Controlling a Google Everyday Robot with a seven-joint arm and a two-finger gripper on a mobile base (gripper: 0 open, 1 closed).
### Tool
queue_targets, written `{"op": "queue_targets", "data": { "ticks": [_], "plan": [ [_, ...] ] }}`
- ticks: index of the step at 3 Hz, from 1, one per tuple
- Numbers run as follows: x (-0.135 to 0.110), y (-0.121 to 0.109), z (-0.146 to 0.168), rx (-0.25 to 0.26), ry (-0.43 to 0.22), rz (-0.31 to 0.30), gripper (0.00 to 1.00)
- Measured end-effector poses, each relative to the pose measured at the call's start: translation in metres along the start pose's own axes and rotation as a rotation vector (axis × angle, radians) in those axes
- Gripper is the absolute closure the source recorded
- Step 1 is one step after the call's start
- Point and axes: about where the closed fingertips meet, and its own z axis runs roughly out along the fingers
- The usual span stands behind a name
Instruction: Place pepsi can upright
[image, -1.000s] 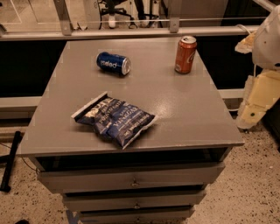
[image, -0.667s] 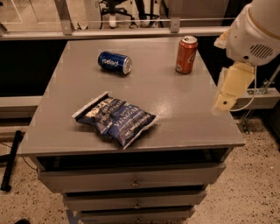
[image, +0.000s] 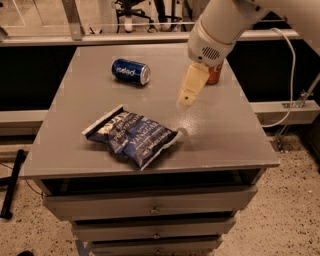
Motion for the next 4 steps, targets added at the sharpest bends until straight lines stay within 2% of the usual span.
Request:
{"op": "queue_targets", "data": {
  "ticks": [1, 2, 3, 4],
  "plan": [
    [-0.004, 0.000, 0.002, 0.002, -0.011, -0.005, 0.00],
    [-0.037, -0.020, 0.023, 0.012, -0.080, -0.023, 0.00],
    [-0.075, -0.052, 0.053, 0.028, -0.155, -0.001, 0.00],
    [-0.105, -0.084, 0.087, 0.037, -0.207, 0.064, 0.00]
  ]
}}
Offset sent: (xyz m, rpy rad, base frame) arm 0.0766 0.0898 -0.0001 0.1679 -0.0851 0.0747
